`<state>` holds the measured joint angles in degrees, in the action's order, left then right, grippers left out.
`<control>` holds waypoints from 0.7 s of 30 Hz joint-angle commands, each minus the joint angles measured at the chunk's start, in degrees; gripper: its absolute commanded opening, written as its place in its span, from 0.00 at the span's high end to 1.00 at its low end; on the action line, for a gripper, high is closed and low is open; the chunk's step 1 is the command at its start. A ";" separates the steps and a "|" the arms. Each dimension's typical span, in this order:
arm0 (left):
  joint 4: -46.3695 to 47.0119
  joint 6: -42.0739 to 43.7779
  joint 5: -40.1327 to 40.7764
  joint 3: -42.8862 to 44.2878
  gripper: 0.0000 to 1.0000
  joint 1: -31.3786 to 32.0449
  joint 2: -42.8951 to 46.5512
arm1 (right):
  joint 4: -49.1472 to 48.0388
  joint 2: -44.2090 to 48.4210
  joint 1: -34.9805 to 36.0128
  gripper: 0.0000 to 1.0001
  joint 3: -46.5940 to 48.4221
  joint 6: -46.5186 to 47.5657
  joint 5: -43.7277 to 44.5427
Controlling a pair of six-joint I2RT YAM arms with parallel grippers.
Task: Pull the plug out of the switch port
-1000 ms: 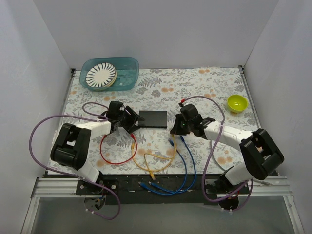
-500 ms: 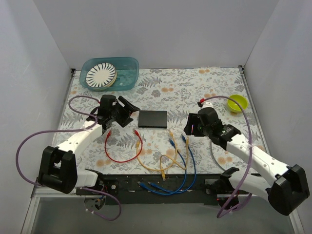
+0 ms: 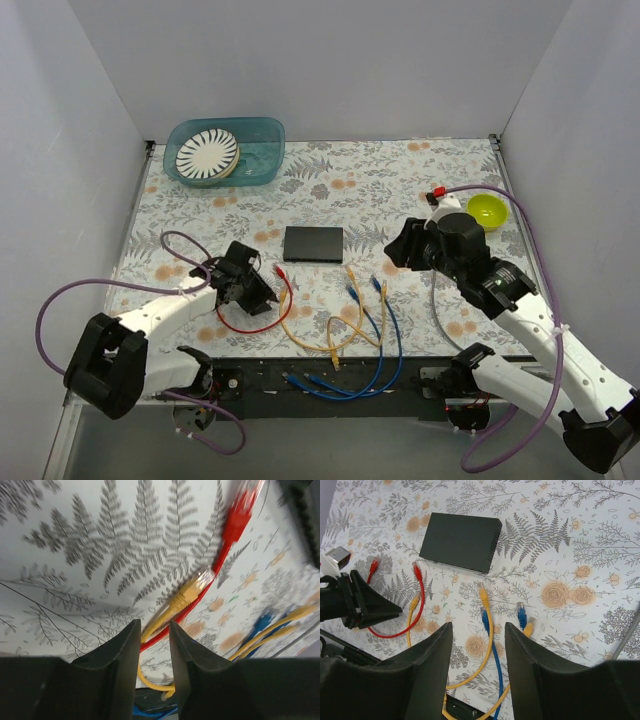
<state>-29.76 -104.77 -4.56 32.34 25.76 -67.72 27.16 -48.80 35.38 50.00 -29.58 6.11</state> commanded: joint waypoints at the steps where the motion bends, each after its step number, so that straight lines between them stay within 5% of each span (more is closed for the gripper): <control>1: 0.04 -4.47 2.36 1.06 0.72 11.46 -4.66 | 2.72 2.47 0.22 0.48 2.39 1.90 -0.75; 7: 4.80 -8.26 1.31 11.24 0.75 26.07 -21.90 | 3.69 4.50 0.22 0.48 1.51 1.29 -1.19; 13: 6.29 -3.53 3.85 25.13 0.80 31.19 -31.67 | 5.18 6.69 0.22 0.48 0.89 1.46 -0.93; 21: 8.32 2.99 -11.68 52.18 0.83 35.41 -59.07 | 9.14 7.75 0.22 0.48 5.63 3.04 1.97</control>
<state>-22.39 -106.06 -10.41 75.29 58.04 -115.48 34.54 -41.69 35.38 50.81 -28.14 5.91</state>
